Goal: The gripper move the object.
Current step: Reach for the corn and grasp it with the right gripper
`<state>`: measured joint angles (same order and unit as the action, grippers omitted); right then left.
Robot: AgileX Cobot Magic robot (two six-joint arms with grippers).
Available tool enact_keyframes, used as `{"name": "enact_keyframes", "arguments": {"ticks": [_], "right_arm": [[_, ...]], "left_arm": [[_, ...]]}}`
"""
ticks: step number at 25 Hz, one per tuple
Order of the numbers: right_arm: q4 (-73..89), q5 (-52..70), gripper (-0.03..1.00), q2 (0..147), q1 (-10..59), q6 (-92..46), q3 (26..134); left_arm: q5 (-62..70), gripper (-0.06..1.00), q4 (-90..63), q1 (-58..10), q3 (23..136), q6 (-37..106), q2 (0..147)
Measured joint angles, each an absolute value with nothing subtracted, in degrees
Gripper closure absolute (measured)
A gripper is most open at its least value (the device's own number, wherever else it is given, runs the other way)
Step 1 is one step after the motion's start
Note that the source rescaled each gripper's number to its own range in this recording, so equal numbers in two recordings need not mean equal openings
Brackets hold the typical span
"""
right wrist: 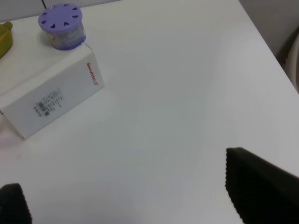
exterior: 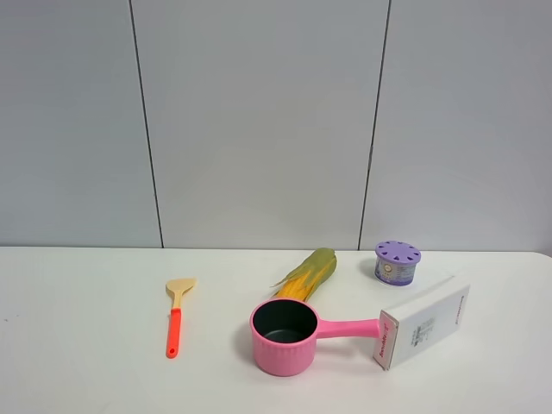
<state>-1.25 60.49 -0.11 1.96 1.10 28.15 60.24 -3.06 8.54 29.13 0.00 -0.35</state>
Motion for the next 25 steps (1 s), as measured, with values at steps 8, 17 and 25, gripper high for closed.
{"name": "enact_keyframes", "arguments": {"ticks": [8, 17, 25], "right_arm": [[-1.25, 60.49, 0.09, -0.11, 1.96, 1.10, 28.15], [-1.25, 60.49, 0.09, -0.11, 1.96, 1.10, 28.15], [-1.25, 60.49, 0.09, -0.11, 1.96, 1.10, 28.15]], "left_arm": [[60.24, -0.06, -3.06, 8.54, 29.13, 0.00, -0.35], [60.24, -0.06, -3.06, 8.54, 29.13, 0.00, -0.35], [60.24, -0.06, -3.06, 8.54, 29.13, 0.00, -0.35]]}}
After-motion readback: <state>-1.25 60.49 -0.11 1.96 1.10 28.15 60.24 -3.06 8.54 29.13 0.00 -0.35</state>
